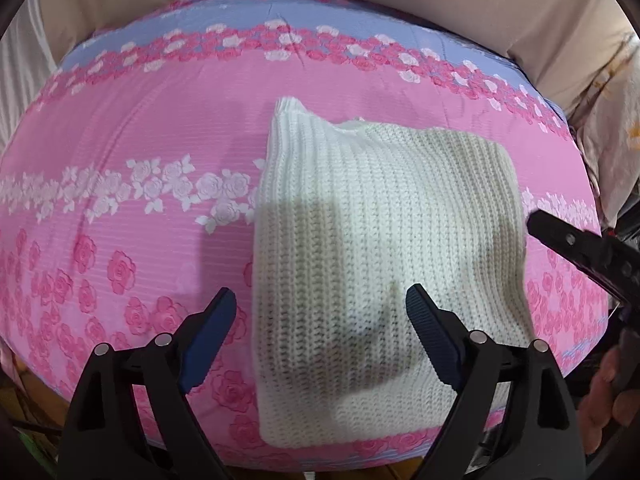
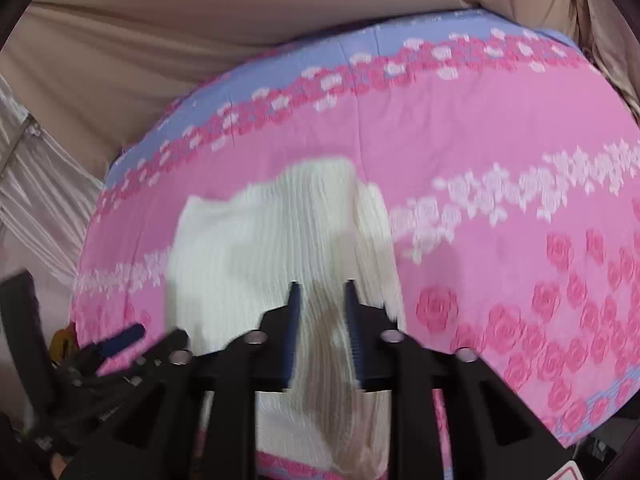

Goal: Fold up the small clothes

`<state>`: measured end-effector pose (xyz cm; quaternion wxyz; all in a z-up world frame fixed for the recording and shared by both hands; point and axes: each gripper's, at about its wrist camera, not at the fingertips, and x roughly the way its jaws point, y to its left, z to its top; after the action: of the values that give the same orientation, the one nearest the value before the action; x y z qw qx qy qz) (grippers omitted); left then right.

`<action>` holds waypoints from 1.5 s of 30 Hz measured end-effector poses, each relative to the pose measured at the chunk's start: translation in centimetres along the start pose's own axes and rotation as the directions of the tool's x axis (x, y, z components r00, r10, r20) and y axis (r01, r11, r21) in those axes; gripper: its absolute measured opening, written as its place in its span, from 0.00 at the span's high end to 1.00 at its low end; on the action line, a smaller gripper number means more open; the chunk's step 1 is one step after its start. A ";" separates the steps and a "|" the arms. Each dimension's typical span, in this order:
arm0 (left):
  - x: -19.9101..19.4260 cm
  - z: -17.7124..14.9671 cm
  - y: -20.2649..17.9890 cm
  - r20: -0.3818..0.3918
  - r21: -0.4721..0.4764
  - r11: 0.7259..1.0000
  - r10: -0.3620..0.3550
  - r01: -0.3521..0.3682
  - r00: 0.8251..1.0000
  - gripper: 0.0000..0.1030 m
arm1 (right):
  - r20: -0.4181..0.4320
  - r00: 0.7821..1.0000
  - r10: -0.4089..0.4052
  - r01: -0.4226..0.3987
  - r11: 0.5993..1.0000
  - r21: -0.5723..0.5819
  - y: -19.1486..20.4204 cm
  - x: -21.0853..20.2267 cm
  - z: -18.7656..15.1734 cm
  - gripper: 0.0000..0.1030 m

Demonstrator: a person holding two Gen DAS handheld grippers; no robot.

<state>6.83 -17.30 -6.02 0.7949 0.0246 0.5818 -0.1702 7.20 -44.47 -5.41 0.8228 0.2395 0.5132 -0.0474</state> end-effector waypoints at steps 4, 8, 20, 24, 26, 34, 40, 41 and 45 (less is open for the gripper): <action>0.3 -0.1 0.3 -0.013 -0.027 1.000 0.008 -0.009 1.000 0.18 | -0.107 0.992 0.060 -0.053 0.996 0.065 -2.6 3.8 -0.5 0.80; -0.7 -0.4 1.0 0.028 -0.030 0.999 0.031 -0.030 0.999 0.17 | 0.047 0.987 0.152 -0.155 0.985 0.075 -2.4 -1.8 -1.1 0.86; -0.2 -2.1 2.8 -0.032 -0.081 0.997 -0.018 0.016 0.999 0.17 | -0.012 0.998 0.066 -0.064 0.991 0.118 -4.4 -2.7 -5.0 0.69; 1.0 -2.6 3.6 -0.078 -0.139 0.990 -0.045 0.034 0.996 0.15 | -0.113 0.993 -0.023 0.024 1.000 0.008 -3.6 -1.7 -10.1 0.75; 1.5 -2.6 3.4 -0.094 -0.141 0.990 -0.036 0.023 0.995 0.15 | -0.144 0.989 -0.031 0.034 0.999 0.019 -5.0 0.9 -11.9 0.54; 1.1 -2.6 1.9 -0.102 -0.120 0.990 -0.090 0.078 0.991 0.14 | -0.037 0.999 0.011 -0.007 0.993 0.114 -5.0 -2.6 -9.5 0.31; 4.6 -2.6 3.8 -0.152 -0.242 0.958 -0.194 0.154 0.969 0.04 | -0.151 0.975 0.165 -0.121 0.958 0.261 -6.5 2.8 -10.9 0.23; 4.8 -2.7 3.9 -0.152 -0.260 0.950 -0.214 0.170 0.965 0.04 | -0.114 0.975 0.191 -0.152 0.946 0.286 -6.5 2.9 -10.7 0.15; 5.1 -2.8 3.8 -0.156 -0.294 0.935 -0.251 0.198 0.955 0.04 | -0.116 0.977 0.177 -0.138 0.949 0.285 -5.7 3.5 -9.7 0.15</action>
<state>6.72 -14.28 -12.33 0.7063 -0.1370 0.6722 -0.1746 -0.99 -44.57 -13.95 0.7446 0.3944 0.5374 -0.0355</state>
